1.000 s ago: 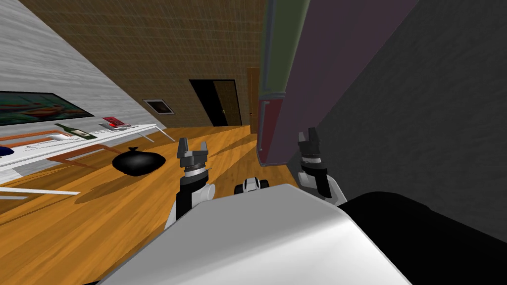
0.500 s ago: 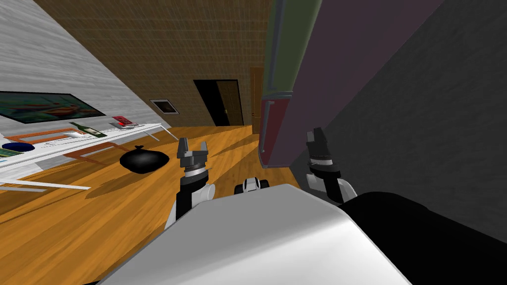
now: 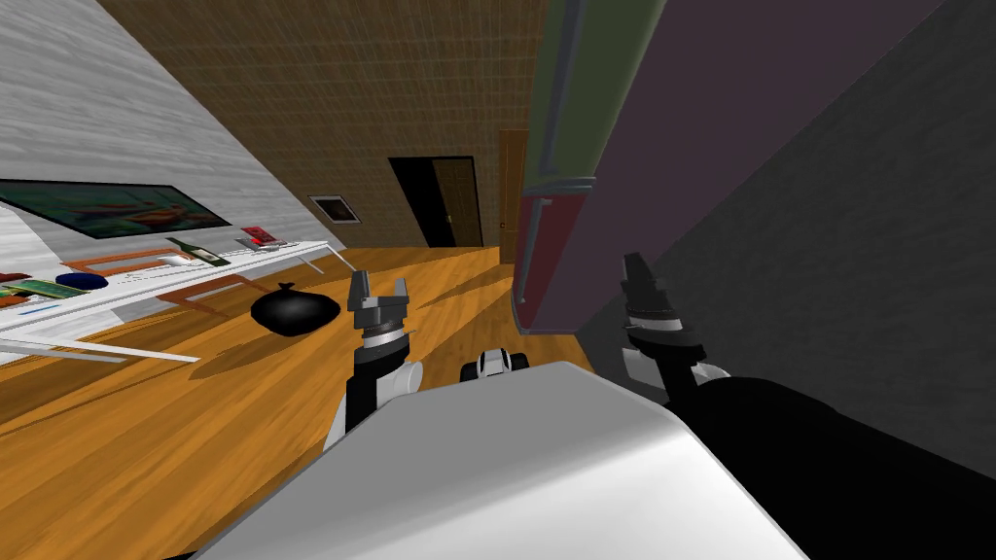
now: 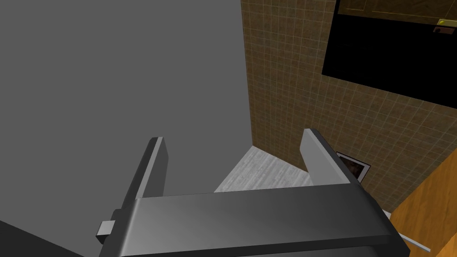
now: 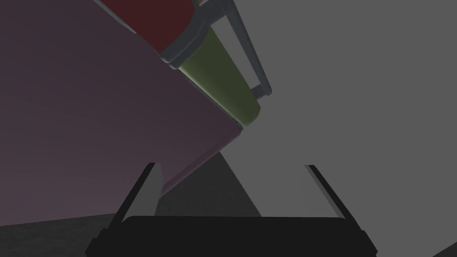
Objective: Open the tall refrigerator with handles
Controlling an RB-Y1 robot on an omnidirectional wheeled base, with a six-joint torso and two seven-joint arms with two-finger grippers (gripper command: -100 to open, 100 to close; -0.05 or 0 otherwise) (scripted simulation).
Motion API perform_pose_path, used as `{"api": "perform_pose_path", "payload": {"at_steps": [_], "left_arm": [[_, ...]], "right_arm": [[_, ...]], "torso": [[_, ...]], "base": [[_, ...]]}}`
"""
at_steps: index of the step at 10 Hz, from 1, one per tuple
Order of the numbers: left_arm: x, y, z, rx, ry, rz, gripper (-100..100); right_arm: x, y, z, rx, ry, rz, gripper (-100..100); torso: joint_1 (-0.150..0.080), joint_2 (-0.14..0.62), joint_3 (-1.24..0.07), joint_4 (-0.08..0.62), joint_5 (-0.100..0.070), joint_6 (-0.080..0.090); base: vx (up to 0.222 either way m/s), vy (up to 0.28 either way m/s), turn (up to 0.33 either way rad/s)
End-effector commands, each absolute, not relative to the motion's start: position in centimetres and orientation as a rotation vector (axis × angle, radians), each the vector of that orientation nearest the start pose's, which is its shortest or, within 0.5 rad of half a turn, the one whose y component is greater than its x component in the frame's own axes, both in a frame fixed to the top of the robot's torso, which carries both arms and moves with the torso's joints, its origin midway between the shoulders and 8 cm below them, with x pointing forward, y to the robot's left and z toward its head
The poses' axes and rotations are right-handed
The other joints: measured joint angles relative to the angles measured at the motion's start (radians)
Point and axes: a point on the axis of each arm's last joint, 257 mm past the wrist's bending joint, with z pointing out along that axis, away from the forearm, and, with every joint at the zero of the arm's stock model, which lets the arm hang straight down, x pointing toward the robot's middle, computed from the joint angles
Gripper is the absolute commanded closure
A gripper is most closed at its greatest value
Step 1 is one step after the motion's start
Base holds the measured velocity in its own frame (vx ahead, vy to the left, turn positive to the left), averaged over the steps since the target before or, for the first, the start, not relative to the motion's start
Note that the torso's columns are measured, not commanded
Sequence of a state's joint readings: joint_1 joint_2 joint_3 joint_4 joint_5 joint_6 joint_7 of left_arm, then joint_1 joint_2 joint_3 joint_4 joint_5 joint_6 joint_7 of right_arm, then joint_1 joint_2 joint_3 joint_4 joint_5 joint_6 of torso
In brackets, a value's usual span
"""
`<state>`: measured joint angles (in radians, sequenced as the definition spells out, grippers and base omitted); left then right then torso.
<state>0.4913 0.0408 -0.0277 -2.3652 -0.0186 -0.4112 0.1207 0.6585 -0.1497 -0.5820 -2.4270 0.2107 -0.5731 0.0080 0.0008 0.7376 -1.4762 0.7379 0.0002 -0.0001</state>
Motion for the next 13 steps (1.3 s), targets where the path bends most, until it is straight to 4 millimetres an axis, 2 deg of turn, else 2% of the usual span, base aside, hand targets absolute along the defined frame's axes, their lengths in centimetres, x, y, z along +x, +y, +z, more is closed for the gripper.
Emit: {"api": "perform_pose_path", "payload": {"at_steps": [1,9,13], "left_arm": [[34.4,26.1,4.7,-0.666,0.624,-1.435,0],[34.4,26.1,4.7,-0.666,0.624,-1.435,0],[34.4,26.1,4.7,-0.666,0.624,-1.435,0]], "right_arm": [[25.0,-38.1,9.0,0.134,0.864,0.440,-100],[22.1,-40.7,9.7,-0.050,0.984,0.042,-100],[20.9,-41.9,10.4,-0.107,1.014,-0.098,-100]], "torso": [[-0.001,0.001,0.000,0.000,0.000,0.000],[-0.001,0.000,0.000,0.000,0.000,0.000],[0.000,0.001,0.001,0.000,0.000,0.000]], "base": [[0.101,0.033,0.078],[0.089,0.017,0.072],[0.062,0.017,0.051]]}}
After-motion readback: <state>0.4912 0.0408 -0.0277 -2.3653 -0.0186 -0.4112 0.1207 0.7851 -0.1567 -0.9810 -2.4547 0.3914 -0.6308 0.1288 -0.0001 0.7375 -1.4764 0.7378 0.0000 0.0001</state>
